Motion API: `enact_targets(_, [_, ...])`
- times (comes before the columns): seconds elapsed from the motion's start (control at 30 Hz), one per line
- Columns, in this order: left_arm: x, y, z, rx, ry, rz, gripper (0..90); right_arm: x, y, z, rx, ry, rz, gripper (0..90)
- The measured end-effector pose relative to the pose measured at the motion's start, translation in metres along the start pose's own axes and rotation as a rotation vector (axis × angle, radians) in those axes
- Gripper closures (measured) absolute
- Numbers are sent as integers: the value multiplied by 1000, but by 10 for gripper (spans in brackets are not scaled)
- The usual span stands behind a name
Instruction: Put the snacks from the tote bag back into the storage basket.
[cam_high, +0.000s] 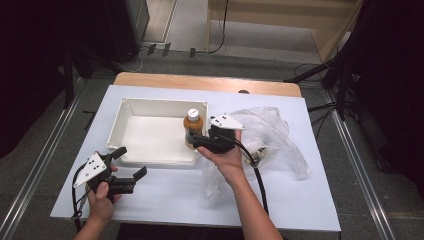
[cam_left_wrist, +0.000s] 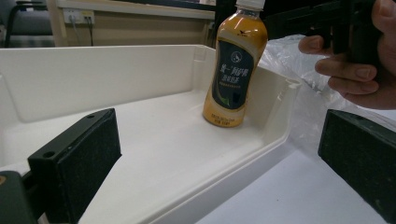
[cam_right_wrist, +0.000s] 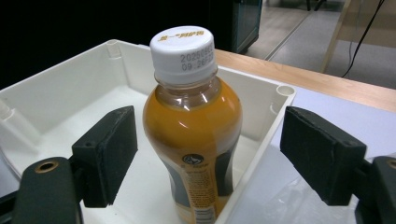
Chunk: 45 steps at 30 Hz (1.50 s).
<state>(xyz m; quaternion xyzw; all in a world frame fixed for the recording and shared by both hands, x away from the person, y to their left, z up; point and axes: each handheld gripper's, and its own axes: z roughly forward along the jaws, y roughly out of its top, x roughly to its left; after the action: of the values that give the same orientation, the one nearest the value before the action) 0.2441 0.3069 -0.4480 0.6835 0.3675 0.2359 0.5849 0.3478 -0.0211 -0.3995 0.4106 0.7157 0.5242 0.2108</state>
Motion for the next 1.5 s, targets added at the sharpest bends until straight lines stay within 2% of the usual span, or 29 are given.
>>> enact_targets(0.67, [0, -1, 2, 2, 2, 1, 0, -21, -2, -26, -24, -40, 16, 209])
enact_targets(1.5, [0, -2, 2, 8, 8, 5, 0, -49, -18, -61, -44, -105, 39, 217])
